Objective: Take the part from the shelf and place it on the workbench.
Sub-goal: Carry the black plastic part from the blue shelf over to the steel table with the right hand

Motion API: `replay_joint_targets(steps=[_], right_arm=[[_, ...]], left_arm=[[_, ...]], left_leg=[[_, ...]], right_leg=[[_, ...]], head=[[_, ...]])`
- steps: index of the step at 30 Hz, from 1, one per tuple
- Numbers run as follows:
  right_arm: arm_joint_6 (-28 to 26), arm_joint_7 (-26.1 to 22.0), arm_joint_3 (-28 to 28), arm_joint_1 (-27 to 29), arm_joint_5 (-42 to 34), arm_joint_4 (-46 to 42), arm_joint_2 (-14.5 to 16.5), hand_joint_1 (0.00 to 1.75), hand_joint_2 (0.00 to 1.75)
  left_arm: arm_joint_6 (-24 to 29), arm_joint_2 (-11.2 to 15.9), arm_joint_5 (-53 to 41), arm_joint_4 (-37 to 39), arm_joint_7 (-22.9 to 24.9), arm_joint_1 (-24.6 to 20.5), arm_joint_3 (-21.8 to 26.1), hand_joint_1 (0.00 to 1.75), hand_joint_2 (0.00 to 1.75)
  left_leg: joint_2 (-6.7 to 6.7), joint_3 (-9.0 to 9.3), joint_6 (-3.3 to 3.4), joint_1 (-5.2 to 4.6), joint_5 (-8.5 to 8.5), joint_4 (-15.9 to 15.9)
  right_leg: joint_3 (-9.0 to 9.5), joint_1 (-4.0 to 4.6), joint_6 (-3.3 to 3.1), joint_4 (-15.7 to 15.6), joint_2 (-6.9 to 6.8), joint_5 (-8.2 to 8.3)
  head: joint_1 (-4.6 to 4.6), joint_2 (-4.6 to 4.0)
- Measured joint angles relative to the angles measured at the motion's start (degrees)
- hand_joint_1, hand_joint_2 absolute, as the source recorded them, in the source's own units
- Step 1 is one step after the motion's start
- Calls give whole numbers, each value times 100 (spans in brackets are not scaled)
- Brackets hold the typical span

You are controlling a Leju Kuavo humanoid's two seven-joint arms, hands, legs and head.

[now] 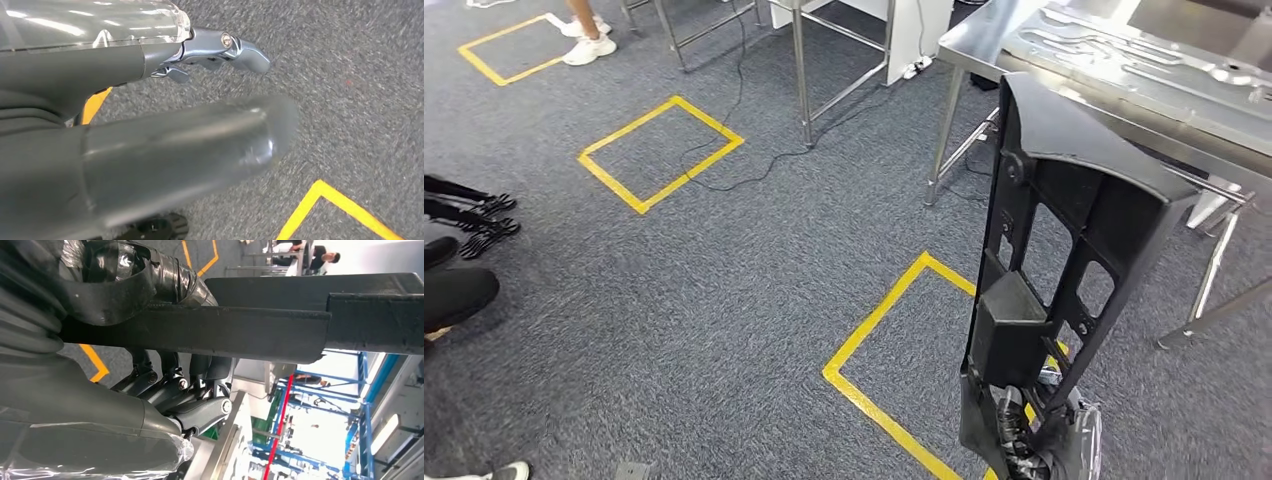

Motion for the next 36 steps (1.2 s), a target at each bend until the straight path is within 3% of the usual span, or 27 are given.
replay_joint_targets(steps=[1,2,3,5,7,8,9,11,13,15,16,18,20,21,22,23,24,25,27,29,31,32,33,35,36], right_arm=[[-8,14,2,8,12,-4,-3,175,175],[-13,27,2,11,24,-10,-5,175,175],[-17,44,2,6,35,-15,-8,175,175],[-28,73,4,-7,49,-19,-9,175,175],[-47,96,10,-13,58,-15,-11,175,175],[-61,104,15,-14,66,-12,-15,175,175],[-74,117,21,-16,73,-8,-22,175,175],[-93,149,38,-25,85,-3,-41,175,175],[-98,170,61,-40,89,-1,-55,175,175],[-101,174,75,-41,90,-1,-62,175,175],[-101,174,79,-37,91,-2,-66,175,175],[-103,177,95,-45,93,-4,-68,175,175],[-105,184,119,-60,95,-1,-68,175,175],[-108,189,127,-65,95,1,-68,175,175],[-110,191,133,-64,95,4,-68,175,175],[-114,193,137,-64,95,6,-68,175,175],[-116,196,140,-64,96,8,-68,175,175],[-119,199,145,-64,96,10,-68,175,175],[-138,210,153,-66,97,11,-69,175,175],[-168,228,162,-63,97,11,-74,175,175],[-192,255,169,-50,98,9,-87,175,175],[-198,267,171,-40,98,7,-97,175,175],[-204,274,173,-39,98,3,-109,175,175],[-209,281,176,-47,98,0,-132,175,175],[-209,283,178,-53,97,1,-142,175,175]], left_arm=[[0,-8,1,-1,-1,-10,6,0,0],[1,-15,1,-1,-1,-25,12,0,0],[2,-27,2,-1,-2,-36,17,0,0],[3,-35,3,-1,-1,-33,26,0,0],[1,-39,0,1,1,-8,29,0,0],[-4,-42,-2,1,2,-1,29,0,0],[-10,-47,-4,1,2,1,29,0,0],[-25,-55,-7,1,2,-3,30,0,0],[-36,-58,-8,1,2,-9,30,0,0],[-45,-64,-12,1,1,-25,29,0,0],[-49,-67,-14,1,-1,-36,29,0,0],[-54,-71,-22,1,-1,-55,29,0,0],[-61,-72,-28,1,-1,-43,28,0,0],[-64,-73,-28,2,1,-25,28,0,0],[-67,-74,-28,2,1,-7,28,0,0],[-68,-74,-28,3,1,6,28,0,0],[-69,-74,-28,3,1,10,29,0,0],[-70,-72,-28,3,1,9,29,0,0],[-75,-64,-32,4,1,9,29,0,0],[-81,-58,-39,5,5,13,28,0,0],[-90,-66,-46,5,8,6,26,0,0],[-94,-70,-48,5,8,3,25,0,0],[-98,-74,-49,5,8,2,23,0,0],[-101,-73,-51,5,10,16,25,0,0],[-101,-72,-51,5,13,28,26,0,0]], left_leg=[[74,23,25,13,26,-49],[148,46,52,28,57,-107],[233,69,81,43,84,-159],[401,91,115,29,90,-190],[585,98,119,22,65,-182],[671,107,108,23,48,-176],[743,122,90,27,29,-169],[861,163,30,20,-27,-140],[953,196,-42,-2,-84,-117],[1042,241,-110,-8,-117,-125],[1022,268,-145,2,-152,-111],[801,190,-198,24,-365,163],[533,-132,-209,32,-743,884],[483,-332,-209,32,-894,1279],[462,-483,-205,32,-940,1538],[455,-549,-196,32,-872,1599],[438,-505,-182,32,-680,1414],[378,-370,-163,33,-418,1035],[113,-93,-118,42,-99,314],[-34,4,-81,31,-81,73],[84,32,-22,28,-51,24],[155,53,19,37,-28,-14],[236,69,63,49,-5,-55],[401,82,123,40,7,-92],[490,80,141,27,1,-91]], right_leg=[[-7,4,35,-2,-25,0],[-31,22,66,49,-152,-41],[-103,31,93,202,-339,-148],[-399,5,141,819,-701,-494],[-669,-39,194,1357,-784,-672],[-667,-58,217,1357,-800,-603],[-542,-75,233,1126,-836,-440],[-127,-74,224,374,-1036,-117],[87,-41,155,-21,-1143,-23],[79,-21,73,-31,-1033,-39],[88,-29,37,-49,-979,-33],[113,-58,-41,-96,-874,-9],[113,-55,-88,-103,-769,-4],[110,-45,-100,-98,-702,-8],[111,-35,-107,-88,-625,-13],[115,-28,-110,-77,-546,-20],[121,-26,-107,-60,-462,-30],[128,-26,-98,-40,-382,-44],[120,-24,-55,8,-239,-72],[79,-38,16,25,-115,-66],[47,-61,99,4,-5,-40],[28,-58,133,33,-67,-63],[-34,-46,161,157,-213,-147],[-324,-32,203,749,-606,-481],[-521,-38,223,1140,-717,-657]], head=[[1,0],[2,0],[3,0],[4,0],[4,0],[4,0],[4,0],[3,0],[2,0],[2,0],[2,0],[2,0],[1,0],[1,0],[1,0],[1,0],[1,0],[1,0],[1,0],[1,0],[1,0],[2,0],[2,0],[4,0],[3,0]])
